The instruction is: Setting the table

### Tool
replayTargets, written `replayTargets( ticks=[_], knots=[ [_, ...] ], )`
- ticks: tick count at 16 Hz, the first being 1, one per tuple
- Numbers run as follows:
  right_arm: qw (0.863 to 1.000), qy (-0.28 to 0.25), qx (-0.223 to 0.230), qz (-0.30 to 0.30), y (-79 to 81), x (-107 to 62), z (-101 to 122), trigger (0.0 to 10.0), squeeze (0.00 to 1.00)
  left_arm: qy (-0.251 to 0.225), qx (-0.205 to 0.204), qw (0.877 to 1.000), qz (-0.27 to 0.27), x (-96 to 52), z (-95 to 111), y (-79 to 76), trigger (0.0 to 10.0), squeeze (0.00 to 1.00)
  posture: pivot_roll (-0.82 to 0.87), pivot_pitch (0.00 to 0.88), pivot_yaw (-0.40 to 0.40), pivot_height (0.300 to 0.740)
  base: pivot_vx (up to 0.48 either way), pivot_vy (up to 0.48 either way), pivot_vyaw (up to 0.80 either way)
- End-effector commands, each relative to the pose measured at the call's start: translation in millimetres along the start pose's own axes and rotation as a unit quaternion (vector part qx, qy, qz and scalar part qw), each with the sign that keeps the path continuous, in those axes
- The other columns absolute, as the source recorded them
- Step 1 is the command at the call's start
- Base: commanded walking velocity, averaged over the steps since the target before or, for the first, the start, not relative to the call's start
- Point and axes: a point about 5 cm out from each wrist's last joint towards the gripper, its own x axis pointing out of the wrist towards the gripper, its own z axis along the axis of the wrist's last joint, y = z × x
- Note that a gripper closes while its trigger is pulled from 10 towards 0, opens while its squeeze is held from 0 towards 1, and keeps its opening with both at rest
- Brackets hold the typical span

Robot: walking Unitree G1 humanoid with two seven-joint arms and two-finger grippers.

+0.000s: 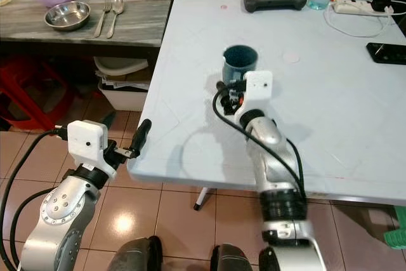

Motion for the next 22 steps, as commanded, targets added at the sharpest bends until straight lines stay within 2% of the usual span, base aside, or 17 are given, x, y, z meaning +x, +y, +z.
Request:
replayTargets(
  ticks=[1, 7, 15, 16, 17, 18, 19, 20, 22],
  knots=[
    [1.000, -0.010, 0.009, 0.009, -2.5, 2.2, 3.5, 0.0, 0.00, 0.003, 0.000, 1.000, -0.005, -2.5, 1.0, -1.3, 10.0, 0.00, 0.06, 0.162, 0.020, 0.740, 0.000, 0.000, 0.00],
    [0.999, -0.028, 0.018, 0.035, -8.6, 2.9, 8.6, 0.0, 0.00, 0.003, -0.003, 1.000, -0.008, -2.2, 1.2, -2.5, 10.0, 0.00, 0.06, 0.159, 0.019, 0.740, 0.000, 0.000, 0.00],
    [0.998, -0.013, 0.023, 0.052, -7.2, -3.9, -2.3, 0.0, 0.00, 0.002, -0.006, 1.000, -0.011, -1.0, 1.2, -2.8, 10.0, 0.00, 0.06, 0.160, 0.016, 0.740, 0.000, 0.000, 0.00],
    [0.998, -0.004, 0.025, 0.061, -4.6, -5.1, -6.2, 1.7, 0.00, 0.002, -0.007, 1.000, -0.014, -1.1, 1.2, -3.8, 10.0, 0.00, 0.06, 0.159, 0.016, 0.740, 0.000, 0.000, 0.00],
    [0.998, 0.000, 0.024, 0.065, -3.4, -5.7, -8.1, 6.6, 0.00, 0.002, -0.008, 1.000, -0.016, -1.1, 1.3, -4.3, 10.0, 0.00, 0.06, 0.159, 0.017, 0.740, 0.000, 0.000, 0.00],
    [0.997, 0.001, 0.024, 0.067, -2.9, -5.9, -8.9, 10.0, 0.00, 0.002, -0.008, 1.000, -0.017, -1.0, 1.3, -4.4, 10.0, 0.00, 0.06, 0.159, 0.017, 0.740, 0.000, 0.000, 0.00],
    [0.997, 0.002, 0.027, 0.069, -2.5, -5.9, -9.1, 10.0, 0.00, 0.002, -0.009, 1.000, -0.018, -1.0, 1.4, -4.4, 10.0, 0.00, 0.06, 0.159, 0.019, 0.740, 0.000, 0.000, 0.00],
    [0.997, 0.002, 0.030, 0.071, -2.5, -6.1, -9.2, 10.0, 1.00, 0.002, -0.009, 1.000, -0.019, -1.0, 1.3, -4.7, 10.0, 0.00, 0.06, 0.159, 0.019, 0.740, 0.000, 0.000, 0.00],
    [0.997, 0.003, 0.029, 0.072, -3.7, -5.4, -8.3, 10.0, 1.00, 0.002, -0.010, 1.000, -0.020, -0.8, 1.4, -4.6, 10.0, 0.00, 0.06, 0.159, 0.020, 0.740, 0.000, 0.000, 0.00]
  ],
)
